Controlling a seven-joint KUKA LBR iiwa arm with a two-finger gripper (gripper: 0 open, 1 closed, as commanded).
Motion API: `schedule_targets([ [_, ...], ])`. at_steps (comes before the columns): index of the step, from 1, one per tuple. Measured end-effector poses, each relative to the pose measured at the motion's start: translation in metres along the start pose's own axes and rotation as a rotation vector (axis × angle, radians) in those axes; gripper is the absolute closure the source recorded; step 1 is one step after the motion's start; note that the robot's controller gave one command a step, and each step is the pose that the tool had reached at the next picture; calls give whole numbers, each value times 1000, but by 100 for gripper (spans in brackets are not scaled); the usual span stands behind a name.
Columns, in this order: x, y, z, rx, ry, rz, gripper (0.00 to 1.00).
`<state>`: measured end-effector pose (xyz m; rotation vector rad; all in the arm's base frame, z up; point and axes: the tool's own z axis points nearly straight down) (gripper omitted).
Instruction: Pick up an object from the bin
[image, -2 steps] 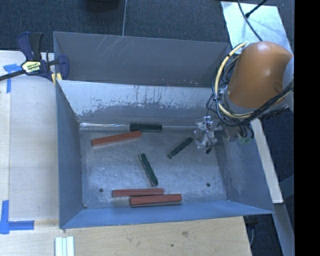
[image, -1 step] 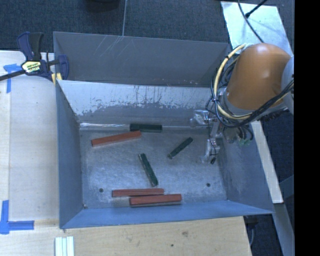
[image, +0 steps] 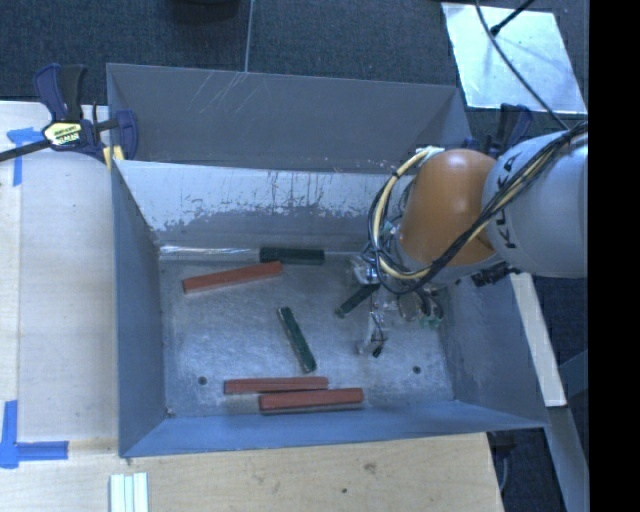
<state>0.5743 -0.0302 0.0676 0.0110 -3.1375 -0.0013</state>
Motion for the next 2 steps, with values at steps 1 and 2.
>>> schedule_targets([
  [1, -2, 0, -5, 0, -8, 1, 100],
  [2, -22, -11, -151, 2, -18, 17, 100],
])
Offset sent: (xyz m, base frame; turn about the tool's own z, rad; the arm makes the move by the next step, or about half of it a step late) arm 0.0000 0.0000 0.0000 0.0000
